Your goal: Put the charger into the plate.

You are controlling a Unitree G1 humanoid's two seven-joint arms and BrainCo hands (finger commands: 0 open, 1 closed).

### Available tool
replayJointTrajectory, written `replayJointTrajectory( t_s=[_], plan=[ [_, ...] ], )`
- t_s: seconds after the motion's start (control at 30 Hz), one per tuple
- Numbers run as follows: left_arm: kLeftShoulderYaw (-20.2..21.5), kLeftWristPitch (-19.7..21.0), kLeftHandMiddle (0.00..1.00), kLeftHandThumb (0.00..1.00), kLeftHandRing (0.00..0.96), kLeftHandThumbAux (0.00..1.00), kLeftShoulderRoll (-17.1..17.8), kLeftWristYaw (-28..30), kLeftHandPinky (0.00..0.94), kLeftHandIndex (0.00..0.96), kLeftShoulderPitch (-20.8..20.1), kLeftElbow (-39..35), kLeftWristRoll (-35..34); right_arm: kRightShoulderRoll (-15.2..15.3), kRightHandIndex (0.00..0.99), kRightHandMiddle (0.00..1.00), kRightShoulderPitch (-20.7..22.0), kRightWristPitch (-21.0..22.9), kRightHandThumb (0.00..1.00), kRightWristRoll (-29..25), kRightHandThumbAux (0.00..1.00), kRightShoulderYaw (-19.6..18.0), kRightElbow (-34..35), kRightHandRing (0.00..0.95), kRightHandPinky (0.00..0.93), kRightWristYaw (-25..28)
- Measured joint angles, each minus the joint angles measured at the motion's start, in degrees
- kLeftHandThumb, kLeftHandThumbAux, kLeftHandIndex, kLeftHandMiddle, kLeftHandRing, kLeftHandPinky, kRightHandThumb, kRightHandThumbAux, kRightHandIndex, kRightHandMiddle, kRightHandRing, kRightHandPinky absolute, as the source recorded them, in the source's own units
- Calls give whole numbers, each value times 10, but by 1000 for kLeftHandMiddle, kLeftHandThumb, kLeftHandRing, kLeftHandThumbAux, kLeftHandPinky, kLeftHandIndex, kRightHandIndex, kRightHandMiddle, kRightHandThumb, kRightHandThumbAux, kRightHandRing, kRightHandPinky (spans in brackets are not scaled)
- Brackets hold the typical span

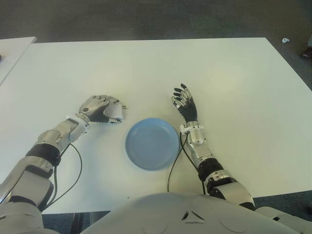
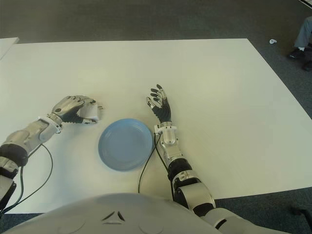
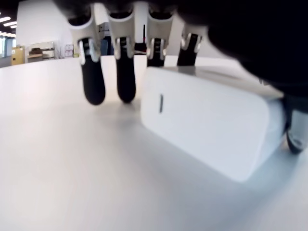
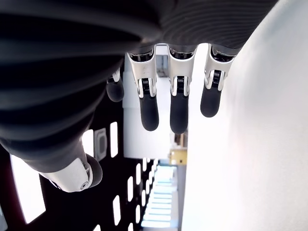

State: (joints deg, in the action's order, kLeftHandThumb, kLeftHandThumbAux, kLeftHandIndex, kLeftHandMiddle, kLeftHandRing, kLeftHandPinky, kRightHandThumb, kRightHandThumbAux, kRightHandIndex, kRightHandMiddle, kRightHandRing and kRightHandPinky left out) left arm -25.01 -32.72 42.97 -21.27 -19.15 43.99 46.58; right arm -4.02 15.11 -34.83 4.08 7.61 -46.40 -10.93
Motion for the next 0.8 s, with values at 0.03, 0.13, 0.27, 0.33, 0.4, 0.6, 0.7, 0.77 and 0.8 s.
replayJointTrajectory(
  t_s=[0.03, 0.13, 0.27, 0.33, 0.4, 0.6, 0.7, 0.77, 0.8],
  plan=[
    [1, 0, 545, 814, 715, 649, -1, 0, 730, 404, 0, 0, -3, 0, 43, 233, 0, 0, 153, 0, 657, 0, 0, 241, 229, 0],
    [4, 1, 532, 838, 752, 660, -3, 0, 768, 405, 1, -3, -12, 0, 42, 235, 1, 0, 148, 0, 655, 0, -1, 245, 228, 0],
    [13, 7, 533, 847, 792, 665, -6, 15, 819, 403, 6, -9, -28, 0, 38, 236, 2, 0, 139, 0, 647, 0, -3, 246, 223, 0],
    [18, 10, 537, 849, 814, 666, -8, 28, 836, 402, 9, -13, -39, 0, 36, 235, 3, 0, 132, 0, 638, -1, -4, 244, 222, 0],
    [22, 14, 539, 850, 828, 666, -10, 42, 845, 402, 13, -18, -51, 0, 35, 234, 3, 0, 127, 0, 630, -1, -5, 244, 223, 0],
    [35, 32, 544, 852, 851, 666, -12, 77, 851, 402, 24, -42, -73, 0, 34, 234, 5, 0, 112, 0, 604, -1, -7, 244, 224, 0],
    [39, 42, 546, 853, 855, 666, -12, 91, 851, 403, 28, -57, -77, 0, 32, 233, 5, 0, 108, 0, 595, -1, -8, 242, 217, 0],
    [41, 47, 546, 854, 857, 666, -12, 98, 853, 403, 30, -62, -79, 0, 31, 233, 6, 0, 106, 0, 590, -1, -8, 240, 215, 0],
    [42, 50, 546, 854, 857, 666, -12, 102, 853, 404, 32, -67, -80, 0, 31, 232, 6, 0, 106, 0, 589, -1, -8, 240, 215, 0]
  ],
)
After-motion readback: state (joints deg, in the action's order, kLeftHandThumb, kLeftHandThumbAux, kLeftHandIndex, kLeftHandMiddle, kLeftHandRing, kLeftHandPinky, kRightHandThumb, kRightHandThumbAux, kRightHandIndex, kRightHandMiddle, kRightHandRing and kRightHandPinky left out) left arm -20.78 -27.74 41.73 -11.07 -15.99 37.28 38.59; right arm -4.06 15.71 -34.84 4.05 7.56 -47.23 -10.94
